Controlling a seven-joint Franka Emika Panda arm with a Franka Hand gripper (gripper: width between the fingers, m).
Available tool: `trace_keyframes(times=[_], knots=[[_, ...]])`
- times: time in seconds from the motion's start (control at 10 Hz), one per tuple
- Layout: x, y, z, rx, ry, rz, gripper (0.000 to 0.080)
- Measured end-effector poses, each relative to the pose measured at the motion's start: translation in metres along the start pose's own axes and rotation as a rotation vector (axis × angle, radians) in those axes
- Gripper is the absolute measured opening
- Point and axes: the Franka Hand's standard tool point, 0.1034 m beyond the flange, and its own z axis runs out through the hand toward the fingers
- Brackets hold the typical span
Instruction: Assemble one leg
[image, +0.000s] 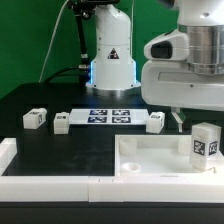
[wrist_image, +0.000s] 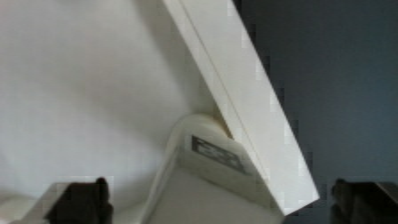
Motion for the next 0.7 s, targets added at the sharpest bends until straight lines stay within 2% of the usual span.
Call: trace_keyframes(times=[0.4,0.7], knots=[[0.0054,0.0025,-0.0005,-0.013,0.058,-0.454,0.0649],[0.0065,0.0075,0.0006,-0.023,0.055,-0.601,0.0649]])
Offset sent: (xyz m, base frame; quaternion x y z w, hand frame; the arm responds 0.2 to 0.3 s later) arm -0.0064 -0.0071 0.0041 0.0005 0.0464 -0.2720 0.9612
